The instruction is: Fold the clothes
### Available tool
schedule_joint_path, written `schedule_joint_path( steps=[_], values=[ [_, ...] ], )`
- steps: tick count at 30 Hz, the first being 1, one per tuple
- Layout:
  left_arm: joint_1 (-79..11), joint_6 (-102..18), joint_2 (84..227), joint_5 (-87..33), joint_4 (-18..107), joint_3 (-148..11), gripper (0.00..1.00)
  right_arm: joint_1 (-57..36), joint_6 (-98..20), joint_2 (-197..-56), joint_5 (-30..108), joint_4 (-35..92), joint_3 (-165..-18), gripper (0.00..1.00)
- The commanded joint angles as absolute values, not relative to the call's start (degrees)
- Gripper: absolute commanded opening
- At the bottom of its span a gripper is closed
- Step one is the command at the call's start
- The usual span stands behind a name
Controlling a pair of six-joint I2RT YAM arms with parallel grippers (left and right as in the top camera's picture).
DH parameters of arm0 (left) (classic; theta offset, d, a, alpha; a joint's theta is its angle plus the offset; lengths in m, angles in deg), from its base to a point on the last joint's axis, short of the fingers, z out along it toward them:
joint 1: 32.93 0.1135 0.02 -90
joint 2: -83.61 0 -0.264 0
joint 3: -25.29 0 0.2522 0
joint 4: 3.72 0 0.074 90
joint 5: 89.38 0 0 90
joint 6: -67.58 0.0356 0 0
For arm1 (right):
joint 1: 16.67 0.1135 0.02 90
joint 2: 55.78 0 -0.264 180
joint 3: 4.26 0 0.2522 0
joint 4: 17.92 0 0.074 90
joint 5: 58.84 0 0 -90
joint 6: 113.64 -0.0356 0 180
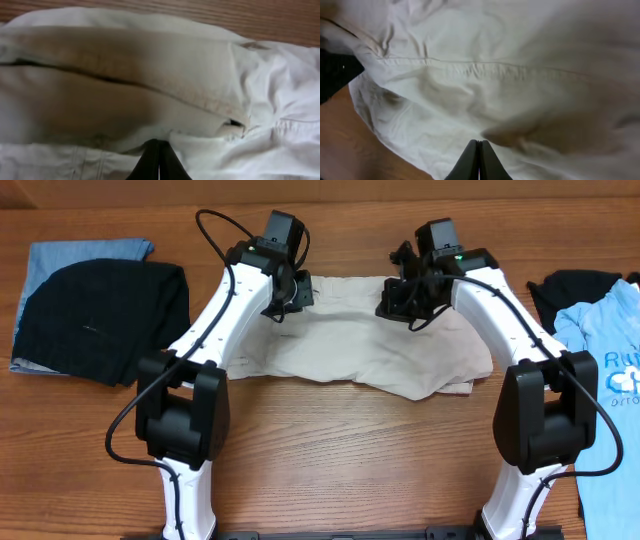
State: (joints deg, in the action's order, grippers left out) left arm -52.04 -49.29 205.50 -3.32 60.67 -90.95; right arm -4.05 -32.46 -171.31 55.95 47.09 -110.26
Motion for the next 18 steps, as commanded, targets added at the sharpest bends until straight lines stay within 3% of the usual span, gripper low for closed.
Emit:
schedule_joint_path(
  steps=[1, 7, 18],
  values=[
    [-51.97, -49.42, 207.1, -0.96, 58.58, -90.95, 0.04, -3.2, -32.59, -171.31, 52.83, 45.99, -110.96, 0.04],
    [-51.69, -49.4, 209.76, 6.86, 54.9, -90.95, 0.04, -3.18, -32.59, -175.74, 50.36, 41.23, -110.96, 0.04],
    [-48.04, -46.8, 210.18, 7.26, 46.25, -86.75, 0.04, -3.57, -32.61, -180.53, 35.65, 27.31, -110.96, 0.05]
  ],
)
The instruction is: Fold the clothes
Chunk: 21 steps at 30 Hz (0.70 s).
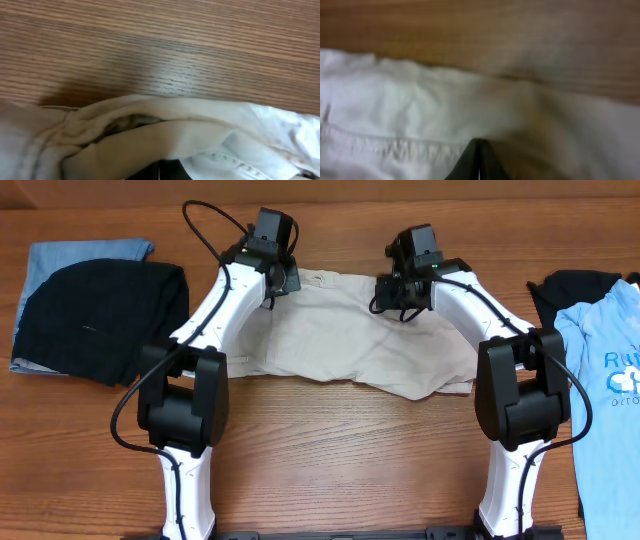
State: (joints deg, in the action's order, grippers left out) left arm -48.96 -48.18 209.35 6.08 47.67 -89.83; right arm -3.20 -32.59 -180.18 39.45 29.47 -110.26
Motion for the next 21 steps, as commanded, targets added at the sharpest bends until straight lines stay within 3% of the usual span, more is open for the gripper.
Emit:
schedule_joint_path(
  steps=[1, 9, 14, 16, 19, 21],
  values=[
    [-47.82, -46.8, 210.61, 7.26, 45.72, -85.94, 0.04, -3.57, -32.61, -180.55, 35.67, 26.08, -110.96, 0.07],
    [-46.05, -43.78, 215.93, 7.24, 45.57, -85.64, 0.04, -3.94, -32.87, -183.04, 27.54, 21.34, -111.14, 0.11],
    [-46.14, -40.88, 206.26, 6.4, 47.67, -88.87, 0.04, -7.26, -34.77, -170.37, 28.85, 24.25, -112.6, 0.14],
    [-46.86, -40.88, 200.87, 1.31, 46.38, -88.87, 0.04, -9.08, -36.13, -165.91, 28.87, 29.95, -112.6, 0.14],
    [-48.76, -40.92, 199.2, -7.63, 45.99, -88.87, 0.04, -11.02, -36.26, -165.65, 31.28, 36.46, -112.45, 0.04],
    [-50.53, -42.76, 199.82, -12.41, 46.03, -88.87, 0.04, -11.61, -35.52, -166.98, 33.6, 39.02, -111.88, 0.04]
  ],
)
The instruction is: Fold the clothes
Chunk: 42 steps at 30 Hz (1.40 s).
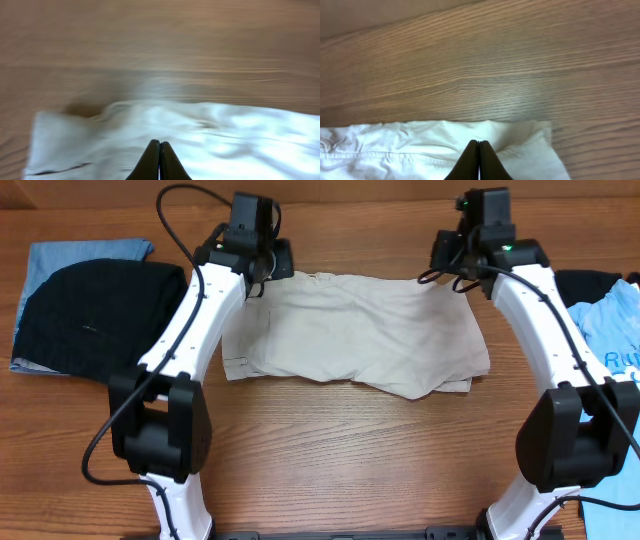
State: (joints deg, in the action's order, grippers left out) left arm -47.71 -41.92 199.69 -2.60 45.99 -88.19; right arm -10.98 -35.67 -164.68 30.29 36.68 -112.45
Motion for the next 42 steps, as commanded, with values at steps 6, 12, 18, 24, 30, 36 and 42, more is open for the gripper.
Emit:
schedule_joint_path(
  steps=[6, 12, 18, 24, 30, 36, 42],
  values=[
    [-57.37, -43.85, 205.37, -15.61, 46.23, -88.87, 0.04, -11.61, -35.41, -173.27, 34.32, 40.14, -110.94, 0.04],
    [-57.77, -44.74, 213.83, -16.06, 45.7, -88.87, 0.04, -11.61, -35.38, -179.18, 34.29, 39.3, -110.94, 0.04],
    [-56.7, -44.63, 218.72, -15.52, 43.21, -89.31, 0.04, -11.59, -35.38, -179.9, 34.27, 39.15, -110.92, 0.04],
    [-57.07, -43.3, 210.88, -14.8, 48.19, -99.3, 0.04, -11.59, -35.41, -179.9, 34.34, 39.33, -110.92, 0.04],
    [-57.7, -43.21, 218.29, -9.88, 47.89, -99.21, 0.04, -11.59, -35.43, -179.9, 34.32, 39.74, -110.92, 0.04],
    [-57.53, -40.68, 224.41, -2.82, 43.28, -99.34, 0.04, -11.59, -35.41, -179.9, 34.27, 41.42, -110.92, 0.04],
    [-58.88, -37.64, 213.7, -3.69, 54.31, -110.45, 0.04, -11.59, -35.41, -179.9, 34.27, 41.69, -110.92, 0.04]
  ],
)
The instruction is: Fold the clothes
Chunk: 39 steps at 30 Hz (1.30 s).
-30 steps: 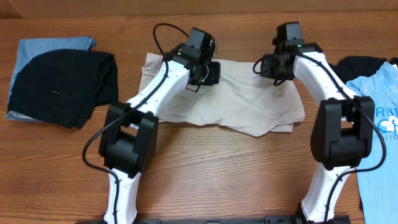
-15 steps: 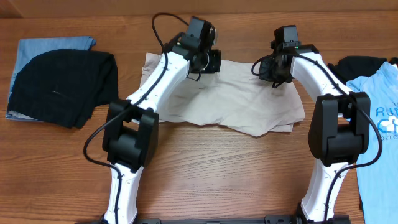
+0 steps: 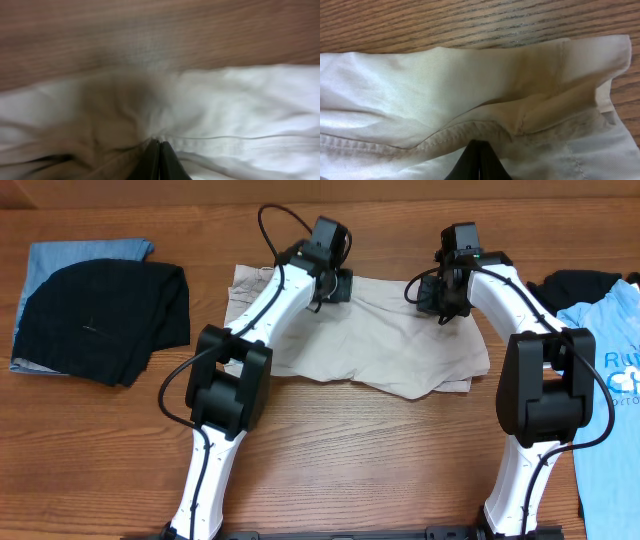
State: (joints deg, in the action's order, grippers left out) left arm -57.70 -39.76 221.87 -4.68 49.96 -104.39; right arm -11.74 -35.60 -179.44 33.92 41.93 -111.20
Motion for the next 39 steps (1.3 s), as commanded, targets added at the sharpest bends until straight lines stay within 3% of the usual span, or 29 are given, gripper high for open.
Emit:
schedule_joint_path(
  steps=[1, 7, 12, 22, 26, 31, 39],
  values=[
    [-59.73, -37.66, 210.94, -3.67, 58.4, -111.43, 0.04, -11.59, -35.41, -179.9, 34.27, 41.71, -110.92, 0.04],
    [-63.25, -43.87, 209.22, -3.45, 74.14, -108.39, 0.04, -11.59, -35.41, -179.9, 34.27, 42.5, -110.92, 0.04],
    [-64.41, -48.68, 209.57, -3.43, 70.36, -98.1, 0.04, -11.59, -35.41, -179.9, 34.27, 42.85, -110.92, 0.04],
    [-64.94, -51.3, 209.63, -3.85, 48.94, -78.38, 0.04, -11.59, -35.43, -179.9, 34.27, 42.93, -110.92, 0.05],
    [-64.94, -51.39, 209.04, -6.8, 50.03, -80.26, 0.04, -11.59, -35.41, -179.9, 34.27, 42.89, -110.92, 0.05],
    [-65.81, -51.37, 205.91, -8.39, 60.8, -89.16, 0.04, -11.59, -35.43, -179.9, 34.29, 42.89, -110.92, 0.05],
    [-68.87, -55.1, 205.87, -5.79, 66.23, -83.01, 0.04, -11.59, -35.43, -179.9, 34.27, 42.71, -110.92, 0.05]
  ],
)
